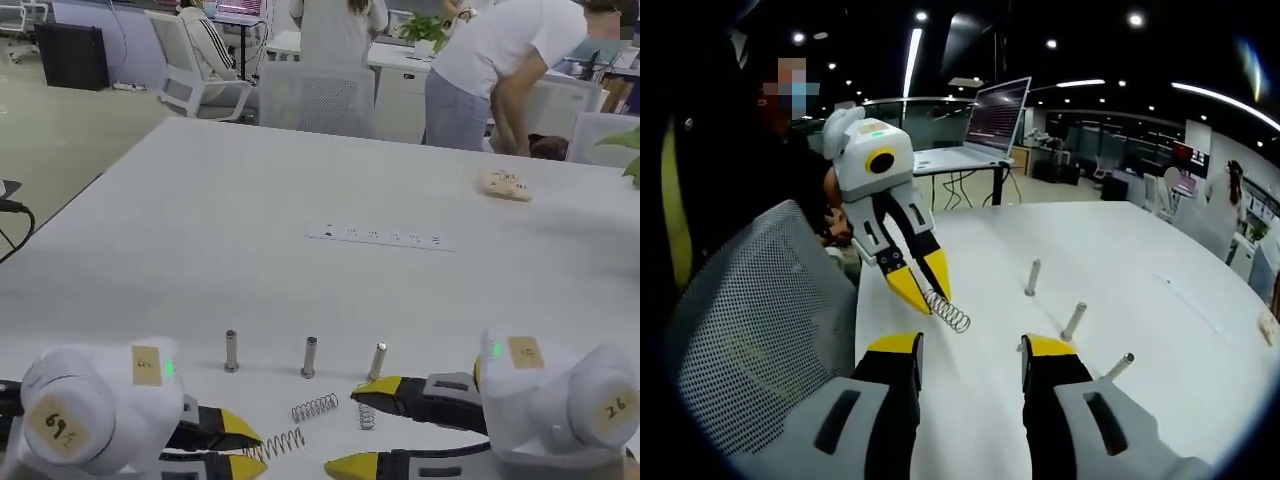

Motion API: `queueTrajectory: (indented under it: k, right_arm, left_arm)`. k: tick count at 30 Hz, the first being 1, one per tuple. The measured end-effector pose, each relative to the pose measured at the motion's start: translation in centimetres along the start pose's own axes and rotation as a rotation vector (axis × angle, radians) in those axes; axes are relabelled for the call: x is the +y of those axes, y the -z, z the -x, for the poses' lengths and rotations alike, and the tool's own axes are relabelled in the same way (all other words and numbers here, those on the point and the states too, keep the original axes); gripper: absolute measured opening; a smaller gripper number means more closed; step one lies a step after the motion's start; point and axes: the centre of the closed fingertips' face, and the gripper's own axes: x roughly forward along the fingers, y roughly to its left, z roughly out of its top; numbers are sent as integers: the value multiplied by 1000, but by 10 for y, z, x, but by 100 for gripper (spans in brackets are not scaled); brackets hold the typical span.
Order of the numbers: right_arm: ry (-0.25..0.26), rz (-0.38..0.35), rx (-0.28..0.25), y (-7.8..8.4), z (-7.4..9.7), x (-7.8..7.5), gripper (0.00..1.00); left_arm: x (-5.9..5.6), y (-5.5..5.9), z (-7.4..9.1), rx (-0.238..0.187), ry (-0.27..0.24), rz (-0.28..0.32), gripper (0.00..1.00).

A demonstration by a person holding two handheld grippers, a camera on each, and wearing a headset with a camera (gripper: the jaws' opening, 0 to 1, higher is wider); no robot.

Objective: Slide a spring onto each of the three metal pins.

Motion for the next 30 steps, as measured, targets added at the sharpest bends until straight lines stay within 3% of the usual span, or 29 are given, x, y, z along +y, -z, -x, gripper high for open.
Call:
queueTrajectory:
  k: [6, 19, 30]
  right_arm:
    - [-34, -13, -1, 0, -1, 8, 29]
    - [-87, -8, 11, 3, -4, 22, 21]
    - [-111, -3, 21, 5, -4, 27, 11]
  left_arm:
    - [-11, -9, -1, -20, 37, -27, 3]
    - [-24, -25, 2, -79, 80, -44, 3]
    - [-26, -29, 1, -88, 86, -52, 3]
